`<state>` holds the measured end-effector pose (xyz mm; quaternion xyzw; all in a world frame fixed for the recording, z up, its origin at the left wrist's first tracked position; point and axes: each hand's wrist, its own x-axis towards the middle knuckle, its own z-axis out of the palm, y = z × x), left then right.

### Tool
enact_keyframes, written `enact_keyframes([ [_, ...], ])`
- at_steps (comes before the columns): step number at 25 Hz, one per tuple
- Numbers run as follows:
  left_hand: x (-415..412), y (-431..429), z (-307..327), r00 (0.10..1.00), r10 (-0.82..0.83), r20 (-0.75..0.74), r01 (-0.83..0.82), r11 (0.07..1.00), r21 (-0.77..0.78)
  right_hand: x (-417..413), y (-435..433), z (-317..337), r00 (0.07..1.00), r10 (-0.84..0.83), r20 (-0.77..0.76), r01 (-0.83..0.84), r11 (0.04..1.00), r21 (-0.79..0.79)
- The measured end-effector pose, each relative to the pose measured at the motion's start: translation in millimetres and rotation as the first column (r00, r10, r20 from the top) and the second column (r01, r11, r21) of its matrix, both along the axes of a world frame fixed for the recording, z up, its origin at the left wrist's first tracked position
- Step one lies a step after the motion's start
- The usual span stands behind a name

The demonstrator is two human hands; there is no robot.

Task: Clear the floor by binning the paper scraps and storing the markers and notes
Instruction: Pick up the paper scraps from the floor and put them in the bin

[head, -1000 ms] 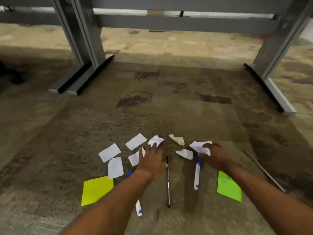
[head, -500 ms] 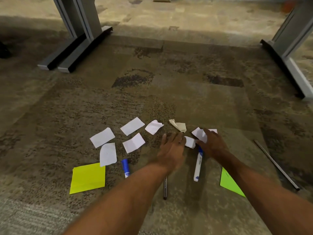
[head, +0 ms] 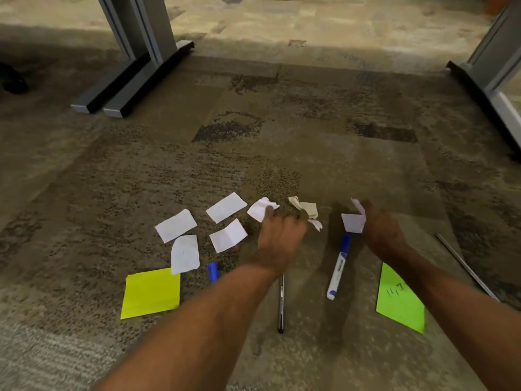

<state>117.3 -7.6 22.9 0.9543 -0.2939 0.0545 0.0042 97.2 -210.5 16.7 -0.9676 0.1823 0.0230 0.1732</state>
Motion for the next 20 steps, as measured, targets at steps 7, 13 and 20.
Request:
enact_keyframes([
  [7,28,92,4,0.971,0.233,-0.052,-0.230,0.971,0.072,56,77,0,0.944,0.278,0.176,-0.299,0.948,0.106],
  [13,7,119,-27,0.933,0.241,-0.266,-0.225,0.970,0.087,62,103,-23,0.939,0.342,0.047,-0.345,0.927,0.144],
  [20,5,123,-22,0.932,0.207,-0.297,-0.175,0.976,0.132,53,103,-21,0.959,0.281,0.035,-0.283,0.958,0.043],
])
